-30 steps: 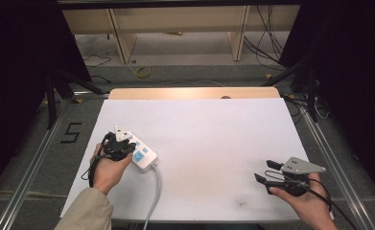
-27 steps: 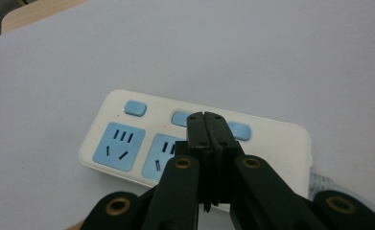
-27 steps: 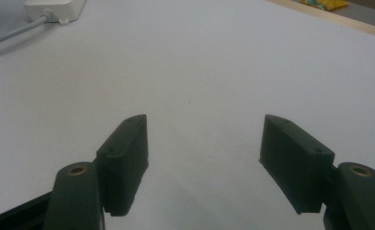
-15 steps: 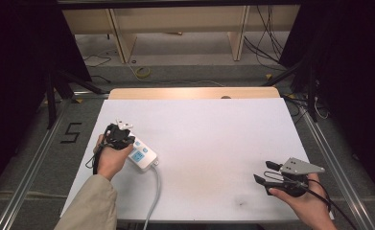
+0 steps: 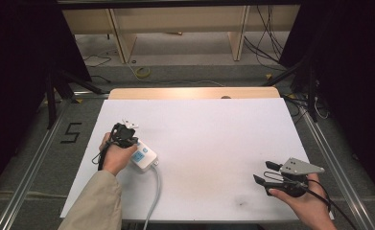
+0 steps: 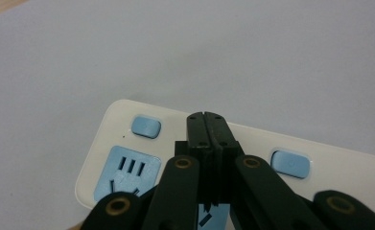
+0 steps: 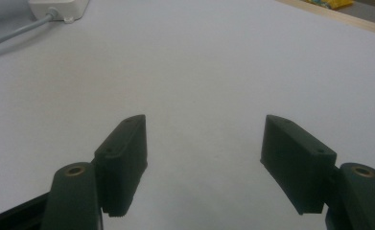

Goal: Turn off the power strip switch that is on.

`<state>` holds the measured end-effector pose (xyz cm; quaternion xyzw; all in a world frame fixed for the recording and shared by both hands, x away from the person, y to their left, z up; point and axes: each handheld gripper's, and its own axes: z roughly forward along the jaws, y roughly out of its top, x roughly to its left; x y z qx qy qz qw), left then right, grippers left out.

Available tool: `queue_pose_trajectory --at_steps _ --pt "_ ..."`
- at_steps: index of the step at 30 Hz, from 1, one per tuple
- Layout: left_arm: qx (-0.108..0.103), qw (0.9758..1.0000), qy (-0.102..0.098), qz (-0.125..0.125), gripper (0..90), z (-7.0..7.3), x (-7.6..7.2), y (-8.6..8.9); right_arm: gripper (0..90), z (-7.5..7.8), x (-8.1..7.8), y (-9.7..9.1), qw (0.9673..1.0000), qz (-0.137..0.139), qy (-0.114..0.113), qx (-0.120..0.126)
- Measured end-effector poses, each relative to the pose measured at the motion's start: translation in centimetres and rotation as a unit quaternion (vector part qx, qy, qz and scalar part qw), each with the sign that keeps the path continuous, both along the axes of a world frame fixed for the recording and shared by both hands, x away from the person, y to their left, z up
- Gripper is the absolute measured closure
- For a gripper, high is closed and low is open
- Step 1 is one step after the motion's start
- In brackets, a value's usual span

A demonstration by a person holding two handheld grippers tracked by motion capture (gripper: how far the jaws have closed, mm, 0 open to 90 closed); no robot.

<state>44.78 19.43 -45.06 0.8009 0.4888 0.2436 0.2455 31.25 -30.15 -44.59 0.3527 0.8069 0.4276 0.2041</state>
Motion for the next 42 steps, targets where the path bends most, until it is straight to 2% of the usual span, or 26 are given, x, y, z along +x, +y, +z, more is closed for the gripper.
queue_pose_trajectory --at_steps 11,13,17,20,24,27,31,42 --pt "-0.008 0.9999 0.010 -0.002 90.0 -0.47 0.59 -0.26 33.3 -0.03 -0.01 0.02 1.0000 0.001 0.000 -0.002" --pt "-0.015 0.9998 0.011 -0.001 90.0 -0.49 0.61 -0.28 33.3 -0.03 -0.01 0.02 1.0000 0.001 0.000 -0.002" --pt "-0.006 0.9998 0.018 -0.003 89.9 -0.37 0.61 -0.44 33.3 -0.04 -0.02 0.06 1.0000 0.003 0.000 -0.003" --pt "-0.021 0.9995 0.023 -0.002 90.0 -0.38 0.57 -0.42 33.3 -0.03 -0.03 0.06 1.0000 0.003 -0.001 -0.003" --pt "-0.015 0.9996 0.023 -0.004 90.0 -0.38 0.59 -0.56 33.3 -0.02 -0.06 0.04 1.0000 0.002 0.000 -0.004" --pt "-0.026 0.9993 0.025 0.000 90.0 -0.38 0.65 -0.34 33.4 -0.03 -0.07 0.04 1.0000 0.003 0.000 -0.005" --pt "-0.012 0.9996 0.024 -0.003 90.0 -0.33 0.70 -0.49 33.4 -0.05 -0.06 0.04 1.0000 0.003 0.000 -0.005" --pt "-0.008 0.9996 0.026 0.001 90.0 -0.32 0.72 -0.67 33.5 -0.02 -0.10 0.06 1.0000 0.005 0.000 -0.006"
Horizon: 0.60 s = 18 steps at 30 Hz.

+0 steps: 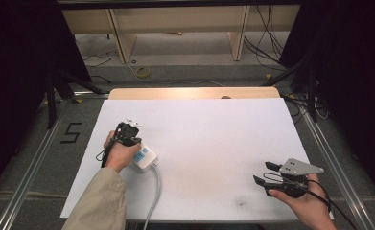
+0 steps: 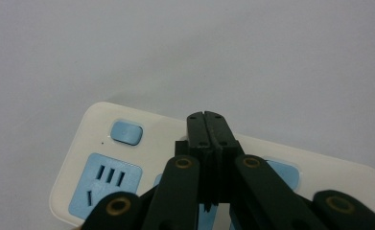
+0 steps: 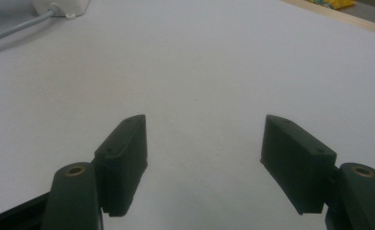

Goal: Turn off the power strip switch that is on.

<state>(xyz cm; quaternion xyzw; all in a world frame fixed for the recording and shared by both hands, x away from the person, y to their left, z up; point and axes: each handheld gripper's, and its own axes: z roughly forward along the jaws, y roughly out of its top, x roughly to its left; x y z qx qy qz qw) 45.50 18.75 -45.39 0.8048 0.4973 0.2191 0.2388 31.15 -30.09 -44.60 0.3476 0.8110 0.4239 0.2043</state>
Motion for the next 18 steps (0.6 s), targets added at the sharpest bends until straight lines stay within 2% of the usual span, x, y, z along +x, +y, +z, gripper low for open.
queue_pose_trajectory --at_steps 3,6,14,18 --pt "-0.002 1.0000 0.001 -0.001 90.0 -0.01 -0.02 -0.07 33.5 0.02 -0.04 0.00 1.0000 0.001 -0.001 0.000" --pt "0.008 1.0000 -0.001 -0.005 90.0 0.00 -0.04 -0.22 33.5 0.03 -0.05 0.00 1.0000 0.001 -0.002 0.000" --pt "0.008 1.0000 0.001 -0.004 90.0 0.02 0.01 -0.21 33.5 0.03 -0.06 0.00 1.0000 0.001 -0.002 0.001" --pt "0.014 0.9999 0.002 -0.007 90.0 -0.02 0.02 -0.36 33.5 0.03 -0.07 0.03 1.0000 0.001 -0.002 0.000"
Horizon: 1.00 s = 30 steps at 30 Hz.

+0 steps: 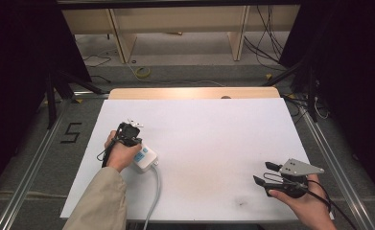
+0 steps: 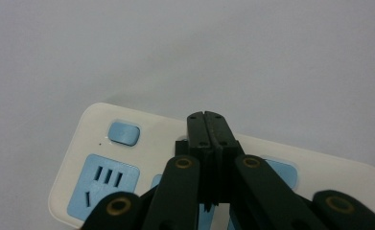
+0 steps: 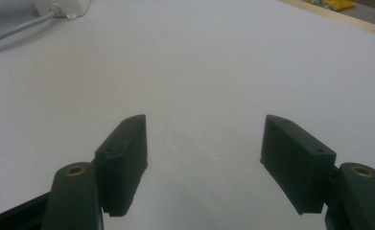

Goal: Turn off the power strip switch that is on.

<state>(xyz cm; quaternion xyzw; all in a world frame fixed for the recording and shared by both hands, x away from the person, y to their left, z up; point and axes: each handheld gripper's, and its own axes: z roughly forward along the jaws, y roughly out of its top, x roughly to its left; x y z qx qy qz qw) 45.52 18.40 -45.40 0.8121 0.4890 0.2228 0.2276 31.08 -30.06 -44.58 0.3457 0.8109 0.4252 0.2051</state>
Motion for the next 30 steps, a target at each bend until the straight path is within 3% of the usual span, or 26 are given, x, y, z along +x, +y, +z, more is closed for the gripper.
queue_pose_trajectory --at_steps 13,18,21,22,23,24,27,30 --pt "-0.010 0.9999 -0.003 0.007 90.0 -0.1 0.2 0.1 33.6 0.0 -0.1 -0.1 1.0000 0.001 -0.001 -0.001" --pt "-0.004 1.0000 -0.004 0.003 90.0 -0.1 0.2 0.1 33.6 0.0 -0.1 -0.1 1.0000 0.000 -0.001 -0.001" --pt "-0.013 0.9999 -0.001 0.004 90.0 0.0 0.3 0.3 33.6 0.0 -0.1 -0.2 1.0000 -0.001 -0.002 -0.001" --pt "-0.009 0.9999 -0.002 0.006 90.0 0.0 0.3 0.4 33.6 0.0 -0.1 -0.2 1.0000 -0.002 -0.002 -0.001" --pt "0.017 0.9998 -0.009 0.010 90.0 0.0 0.2 0.5 33.7 0.0 -0.2 -0.3 1.0000 -0.003 -0.001 0.000" --pt "0.018 0.9998 -0.009 0.007 90.0 -0.1 0.2 0.8 33.6 0.0 -0.2 -0.3 1.0000 -0.004 -0.001 0.000" --pt "-0.015 0.9998 -0.007 0.011 90.0 -0.1 0.1 1.4 33.7 0.0 -0.2 -0.3 1.0000 -0.004 -0.001 0.000" --pt "0.009 0.9999 -0.013 0.004 90.0 -0.1 0.1 0.9 33.7 0.0 0.0 -0.2 1.0000 -0.004 -0.001 0.000"
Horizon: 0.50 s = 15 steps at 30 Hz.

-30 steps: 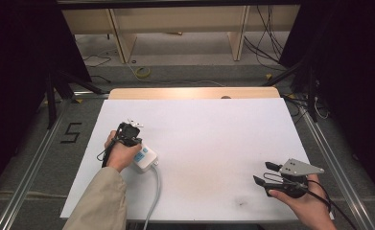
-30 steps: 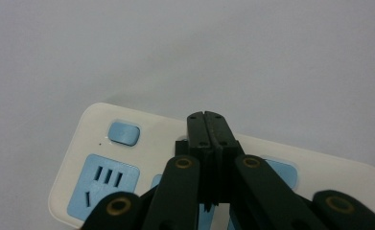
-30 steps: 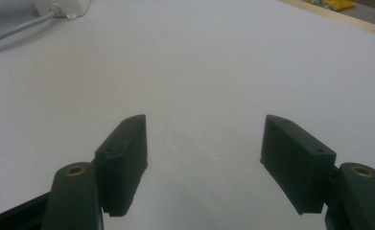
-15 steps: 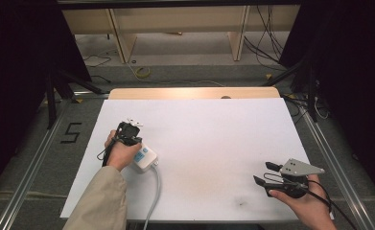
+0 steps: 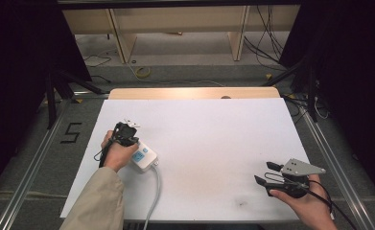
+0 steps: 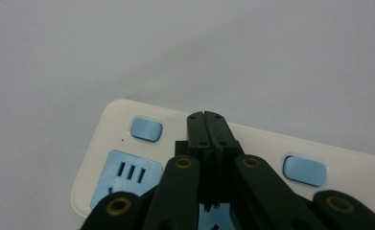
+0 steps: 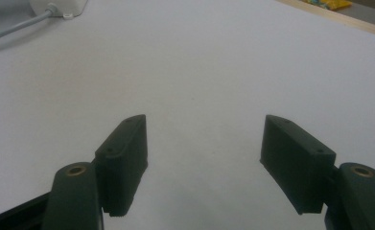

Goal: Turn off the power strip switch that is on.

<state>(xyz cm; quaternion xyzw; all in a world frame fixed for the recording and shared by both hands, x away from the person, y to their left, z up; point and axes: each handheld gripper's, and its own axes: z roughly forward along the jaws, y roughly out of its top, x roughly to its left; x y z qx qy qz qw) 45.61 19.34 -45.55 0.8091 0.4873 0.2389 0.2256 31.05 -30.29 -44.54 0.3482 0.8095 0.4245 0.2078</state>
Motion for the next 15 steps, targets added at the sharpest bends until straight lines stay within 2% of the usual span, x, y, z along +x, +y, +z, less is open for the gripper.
queue_pose_trajectory --at_steps 1,2,3,4,5,6,9,12,15 --pt "-0.002 1.0000 -0.001 0.001 90.0 -0.01 0.06 -0.06 33.7 0.00 0.00 0.00 1.0000 0.000 0.000 0.000" --pt "-0.013 0.9999 0.000 0.000 90.0 0.02 0.11 0.00 33.7 0.00 0.01 0.09 1.0000 0.000 0.000 0.000" --pt "-0.040 0.9992 0.005 0.000 90.0 0.05 0.16 0.04 33.7 -0.01 0.09 0.22 1.0000 0.003 -0.001 -0.002" --pt "0.009 0.9999 -0.006 -0.004 90.0 0.00 0.07 -0.58 33.7 -0.02 0.13 0.26 1.0000 0.003 -0.001 -0.002" --pt "0.035 0.9993 -0.007 -0.005 90.0 -0.04 0.09 -0.79 33.7 -0.05 0.15 0.27 1.0000 0.003 0.001 -0.002" --pt "0.035 0.9993 -0.007 -0.005 90.0 -0.04 0.09 -0.79 33.7 -0.05 0.15 0.27 1.0000 0.003 0.001 -0.002" --pt "0.014 0.9999 0.000 -0.003 90.0 0.03 0.14 -0.31 33.7 -0.04 0.13 0.17 1.0000 0.004 0.000 -0.001" --pt "0.011 0.9999 0.003 -0.004 90.0 0.07 -0.03 -0.14 33.6 -0.04 0.08 0.01 1.0000 0.003 0.000 0.000" --pt "0.021 0.9998 0.003 -0.005 90.0 0.09 -0.03 -0.36 33.7 -0.05 0.13 0.02 1.0000 0.003 0.001 -0.002"
